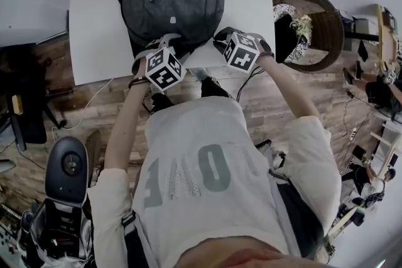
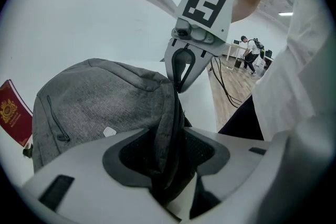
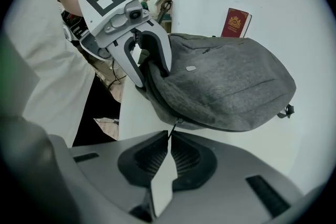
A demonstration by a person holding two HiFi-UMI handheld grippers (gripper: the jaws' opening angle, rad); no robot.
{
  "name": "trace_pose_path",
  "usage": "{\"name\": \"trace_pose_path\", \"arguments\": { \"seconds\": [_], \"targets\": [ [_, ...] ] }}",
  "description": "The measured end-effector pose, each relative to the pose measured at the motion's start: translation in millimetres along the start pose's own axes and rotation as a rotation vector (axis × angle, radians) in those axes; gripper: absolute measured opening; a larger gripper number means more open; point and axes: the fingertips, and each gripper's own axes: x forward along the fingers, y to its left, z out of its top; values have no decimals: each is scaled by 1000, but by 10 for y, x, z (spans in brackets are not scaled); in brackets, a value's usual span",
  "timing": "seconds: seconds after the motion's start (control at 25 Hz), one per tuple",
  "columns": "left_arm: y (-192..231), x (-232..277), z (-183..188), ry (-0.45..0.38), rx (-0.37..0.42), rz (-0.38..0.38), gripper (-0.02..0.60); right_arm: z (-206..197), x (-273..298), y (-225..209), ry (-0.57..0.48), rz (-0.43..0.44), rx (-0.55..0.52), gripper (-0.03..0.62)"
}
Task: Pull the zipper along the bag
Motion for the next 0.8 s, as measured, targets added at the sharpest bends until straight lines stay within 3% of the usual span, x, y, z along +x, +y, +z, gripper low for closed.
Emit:
{"name": "trace_pose_path", "arguments": {
  "seconds": [0.16, 0.32, 0.48, 0.8],
  "targets": [
    [212, 31, -90, -16, 7, -16, 198, 214, 120, 13, 16, 32, 37, 35],
    [78, 22, -24, -26, 19, -12, 199, 337, 87, 340, 3, 68, 45, 35],
    [-35, 1, 29, -37, 34, -8, 199, 412, 188, 527, -36, 62, 59, 37],
    [-30, -9, 21, -65, 62, -3, 198, 620, 187, 627, -8, 58, 98, 37]
  ]
}}
